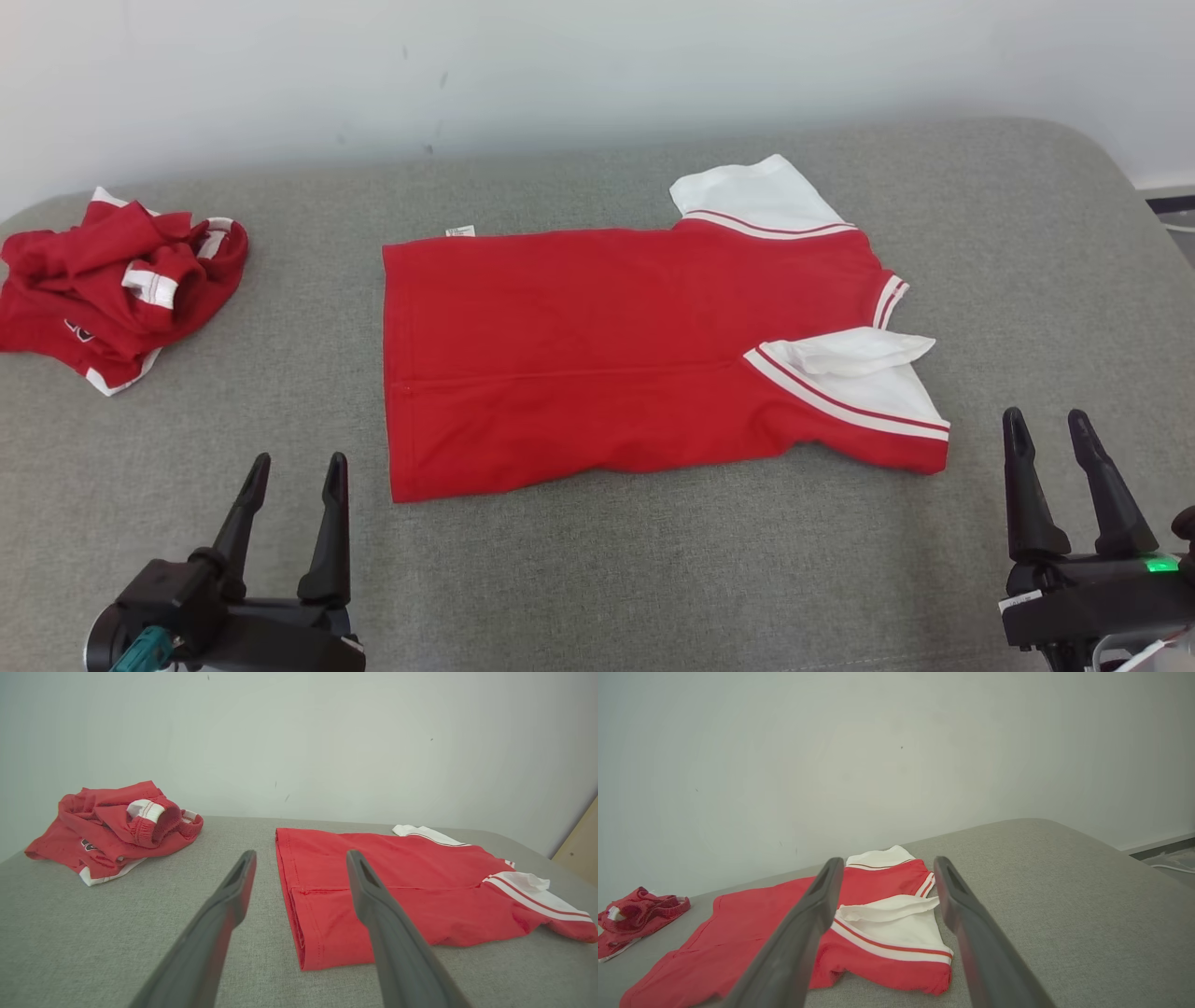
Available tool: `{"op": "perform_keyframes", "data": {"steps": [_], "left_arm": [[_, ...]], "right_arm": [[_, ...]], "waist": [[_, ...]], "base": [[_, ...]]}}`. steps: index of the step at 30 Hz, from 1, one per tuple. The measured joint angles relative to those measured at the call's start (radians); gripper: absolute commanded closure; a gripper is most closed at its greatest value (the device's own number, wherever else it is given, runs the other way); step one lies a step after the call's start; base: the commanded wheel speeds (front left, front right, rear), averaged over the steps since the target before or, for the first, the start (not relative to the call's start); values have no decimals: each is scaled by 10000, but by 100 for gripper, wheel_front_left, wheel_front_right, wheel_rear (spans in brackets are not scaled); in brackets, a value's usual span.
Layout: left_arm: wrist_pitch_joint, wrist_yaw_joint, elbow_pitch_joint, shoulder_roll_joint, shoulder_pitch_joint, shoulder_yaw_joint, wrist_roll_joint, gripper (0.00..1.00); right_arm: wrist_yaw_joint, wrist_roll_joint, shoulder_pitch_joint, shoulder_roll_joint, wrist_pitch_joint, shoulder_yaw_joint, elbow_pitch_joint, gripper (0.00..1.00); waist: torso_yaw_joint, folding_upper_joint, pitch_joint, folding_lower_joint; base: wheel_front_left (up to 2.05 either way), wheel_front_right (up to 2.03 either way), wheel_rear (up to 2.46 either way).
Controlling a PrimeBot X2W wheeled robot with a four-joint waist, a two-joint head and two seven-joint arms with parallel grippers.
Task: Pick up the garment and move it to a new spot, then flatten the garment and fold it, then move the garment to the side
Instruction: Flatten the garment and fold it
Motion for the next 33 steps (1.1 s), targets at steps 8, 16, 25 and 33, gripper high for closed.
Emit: {"op": "perform_keyframes", "data": {"steps": [8, 16, 25, 33], "left_arm": [[0, -328, 238, -109, -56, -84, 0, 0], [0, -679, 671, -190, -661, -337, 63, 0], [0, -938, 1287, -247, -1274, -566, 90, 0], [8, -1022, 1900, -282, -1680, -587, 88, 0]], "right_arm": [[255, 318, -321, 35, 2, -127, 1076, 0], [487, 1095, -1476, 245, 192, -255, 2654, 0], [708, 1864, -2589, 506, 899, -132, 4516, 0], [803, 2117, -3552, 696, 1473, 217, 5731, 0]], "waist": [[-83, 0, 396, 0], [-140, 1, 980, 1], [-62, 1, 1517, 1], [119, 1, 1803, 2]], "base": [[0, 0, 0], [0, 0, 0], [0, 0, 0], [0, 0, 0]]}}
